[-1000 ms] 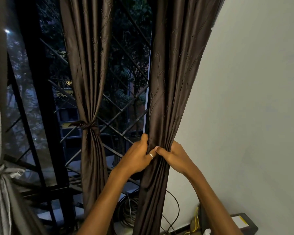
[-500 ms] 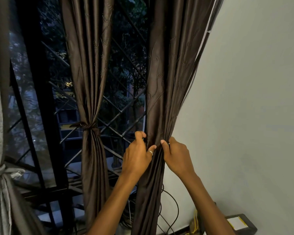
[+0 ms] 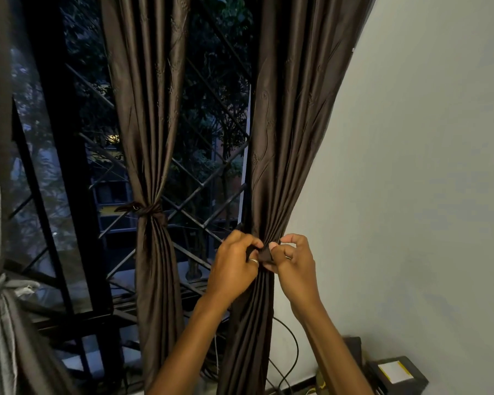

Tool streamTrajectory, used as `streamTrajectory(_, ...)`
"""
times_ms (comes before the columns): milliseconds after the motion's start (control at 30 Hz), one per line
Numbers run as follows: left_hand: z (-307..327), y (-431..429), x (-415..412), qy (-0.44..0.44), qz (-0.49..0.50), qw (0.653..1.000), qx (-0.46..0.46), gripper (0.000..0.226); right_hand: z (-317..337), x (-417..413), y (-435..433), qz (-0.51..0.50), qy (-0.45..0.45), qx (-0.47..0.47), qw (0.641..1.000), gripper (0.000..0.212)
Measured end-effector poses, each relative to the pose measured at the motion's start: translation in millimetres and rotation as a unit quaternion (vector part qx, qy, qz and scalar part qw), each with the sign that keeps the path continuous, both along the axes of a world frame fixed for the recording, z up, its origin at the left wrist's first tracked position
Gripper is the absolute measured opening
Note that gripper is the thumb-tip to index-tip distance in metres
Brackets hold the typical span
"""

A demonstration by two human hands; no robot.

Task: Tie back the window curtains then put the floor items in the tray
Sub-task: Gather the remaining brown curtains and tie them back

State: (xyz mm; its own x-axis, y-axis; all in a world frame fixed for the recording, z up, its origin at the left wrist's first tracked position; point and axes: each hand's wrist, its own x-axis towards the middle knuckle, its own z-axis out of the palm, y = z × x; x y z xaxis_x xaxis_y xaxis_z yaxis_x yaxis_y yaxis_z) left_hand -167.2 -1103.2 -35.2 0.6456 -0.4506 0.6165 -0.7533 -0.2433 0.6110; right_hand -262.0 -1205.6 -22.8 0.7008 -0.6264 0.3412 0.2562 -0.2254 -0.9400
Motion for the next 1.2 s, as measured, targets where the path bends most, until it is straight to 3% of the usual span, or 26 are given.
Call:
streamTrajectory(267,0.7,11.2,6.8,0.077,-0.121,0.989,0.025,0.051,-4.9,2.6,-1.0,-0.019,0.023,-0.051,0.998,0.008)
streamTrajectory(367,1.0,13.4,8.0,0.026,-0.103,0.993,0.055,0.051,-5.9,4.6,-0.2,-0.022,0.027,-0.067,0.997,0.008)
streamTrajectory(567,9.4,16.8,13.0,-0.055,-0.073,0.995,0.043,0.025,-8.8,8.4,4.0,0.005,0.024,-0.057,0.998,0.007)
streamTrajectory(800,12.3,18.8,15.0,-0.067,-0.081,0.983,0.154,0.049,-11.2,7.2,1.9,-0.006,0.028,-0.061,0.998,0.023)
streamTrajectory(967,21.5,19.9,15.5,-0.124,-0.072,0.976,0.163,0.029,-13.0,6.6,2.1,0.001,0.025,-0.059,0.998,0.021)
streamTrajectory(1067,23.3,21.6,16.5,-0.067,-0.093,0.986,0.117,0.024,-14.8,5.7,3.2,0.027,0.007,-0.045,0.999,0.012)
streamTrajectory(1200,23.8,18.9,15.4,0.065,-0.056,0.994,0.061,0.039,-17.2,8.1,13.6,0.047,0.010,-0.080,0.996,0.032)
